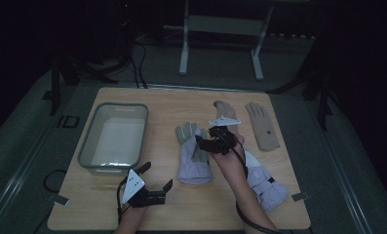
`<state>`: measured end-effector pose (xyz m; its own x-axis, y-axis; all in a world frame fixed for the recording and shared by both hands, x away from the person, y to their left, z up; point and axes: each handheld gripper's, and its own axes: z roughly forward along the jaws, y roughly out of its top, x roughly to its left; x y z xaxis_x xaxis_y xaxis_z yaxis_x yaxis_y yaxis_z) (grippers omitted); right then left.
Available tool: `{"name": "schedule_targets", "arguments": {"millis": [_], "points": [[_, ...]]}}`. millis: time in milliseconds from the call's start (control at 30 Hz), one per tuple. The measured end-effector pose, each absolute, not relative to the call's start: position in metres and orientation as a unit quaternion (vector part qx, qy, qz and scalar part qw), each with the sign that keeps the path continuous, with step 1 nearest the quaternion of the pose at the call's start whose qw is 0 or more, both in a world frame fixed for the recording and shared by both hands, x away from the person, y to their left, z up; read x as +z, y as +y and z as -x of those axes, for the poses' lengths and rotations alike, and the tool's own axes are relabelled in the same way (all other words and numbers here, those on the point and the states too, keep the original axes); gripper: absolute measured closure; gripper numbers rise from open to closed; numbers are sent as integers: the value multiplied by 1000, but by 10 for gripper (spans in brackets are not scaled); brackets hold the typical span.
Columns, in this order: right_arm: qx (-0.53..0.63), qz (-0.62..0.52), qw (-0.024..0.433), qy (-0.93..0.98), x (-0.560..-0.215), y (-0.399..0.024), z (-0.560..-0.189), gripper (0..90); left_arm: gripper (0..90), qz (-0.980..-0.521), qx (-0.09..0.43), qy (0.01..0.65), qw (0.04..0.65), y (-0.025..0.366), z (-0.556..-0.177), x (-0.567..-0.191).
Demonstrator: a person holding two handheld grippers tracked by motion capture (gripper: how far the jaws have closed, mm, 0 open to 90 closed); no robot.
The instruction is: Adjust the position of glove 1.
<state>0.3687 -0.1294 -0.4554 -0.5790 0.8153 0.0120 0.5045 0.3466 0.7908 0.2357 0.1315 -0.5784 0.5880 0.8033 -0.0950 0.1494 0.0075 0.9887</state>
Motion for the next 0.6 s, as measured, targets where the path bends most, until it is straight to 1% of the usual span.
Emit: {"name": "schedule_targets", "arguments": {"millis": [67, 100, 167, 200, 233, 400, 533, 600], "points": [[395, -413, 200, 796, -452, -133, -368, 378, 9, -651, 269, 365, 608, 131, -236, -578], [399, -409, 191, 798, -448, -140, -368, 367, 9, -652, 269, 365, 608, 131, -236, -578], [399, -409, 191, 798, -448, -140, -368, 367, 9, -652, 269, 365, 607, 131, -236, -578], [398, -408, 193, 799, -442, -151, -368, 369, 9, -652, 269, 365, 608, 132, -236, -578], [398, -408, 193, 799, -442, -151, -368, 369, 9, -652, 269, 365, 608, 131, -236, -578], [399, -408, 210, 794, -437, -178, -366, 381, 9, -652, 268, 364, 608, 131, -236, -578], [403, -412, 213, 789, -437, -199, -363, 407, 9, -652, 267, 366, 609, 132, -236, -578], [404, -412, 212, 789, -437, -210, -362, 402, 9, -652, 267, 365, 609, 132, -236, -578]]}}
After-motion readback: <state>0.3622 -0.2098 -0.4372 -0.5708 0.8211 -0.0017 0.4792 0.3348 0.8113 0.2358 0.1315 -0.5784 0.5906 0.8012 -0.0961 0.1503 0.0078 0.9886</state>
